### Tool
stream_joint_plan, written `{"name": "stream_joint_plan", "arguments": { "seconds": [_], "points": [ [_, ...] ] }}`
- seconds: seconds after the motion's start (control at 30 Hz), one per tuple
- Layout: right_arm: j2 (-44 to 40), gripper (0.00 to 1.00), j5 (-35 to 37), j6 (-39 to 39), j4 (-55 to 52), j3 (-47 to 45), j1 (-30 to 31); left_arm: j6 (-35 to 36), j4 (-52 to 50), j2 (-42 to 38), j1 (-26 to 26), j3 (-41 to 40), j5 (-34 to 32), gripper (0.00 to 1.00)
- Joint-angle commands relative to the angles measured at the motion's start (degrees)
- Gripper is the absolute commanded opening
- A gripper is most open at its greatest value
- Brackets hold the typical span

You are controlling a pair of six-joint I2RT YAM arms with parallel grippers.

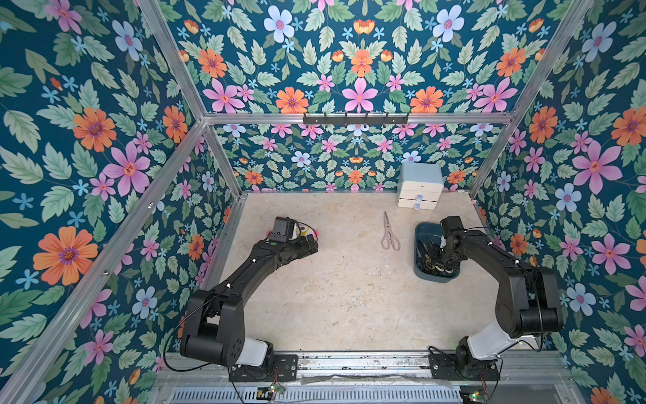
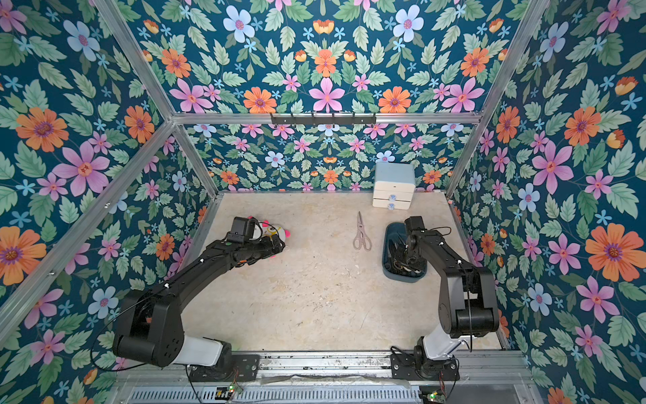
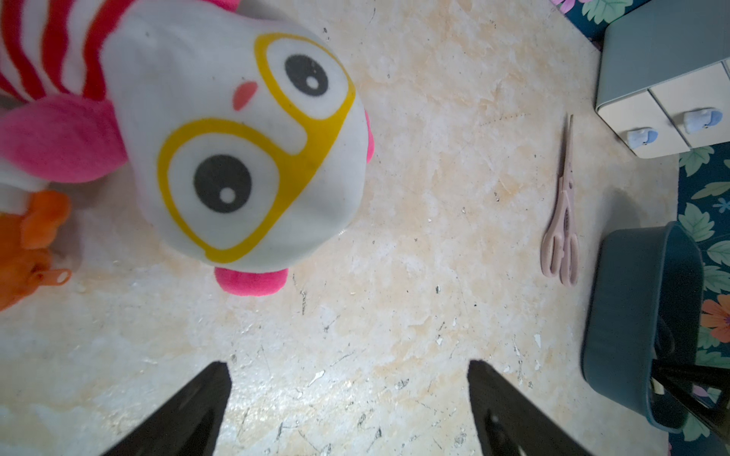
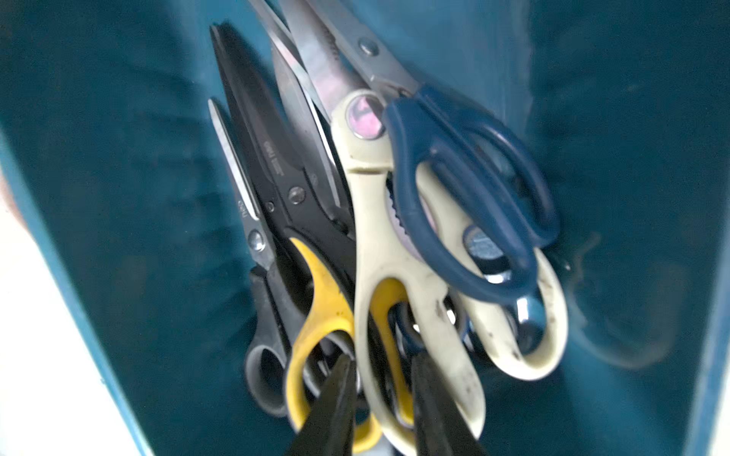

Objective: Take the scissors out of the storage box
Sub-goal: Pick up the scissors from the storage box.

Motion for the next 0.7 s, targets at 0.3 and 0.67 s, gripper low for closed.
{"name": "stream_joint_plan", "arguments": {
  "seconds": [0.3,0.67],
  "points": [
    [-0.42,0.06,-2.01,-1.75,-1.03,0.72,0.03,-1.01,0.89,-0.88,0.06,-0.47,-1.84,0.98],
    [-2.42,0.00,-12.50,0.09,-0.50,3.43,-0.01,-1.60,1.10,-1.03,0.02,-0.74,-2.11,0.98]
  ]
}}
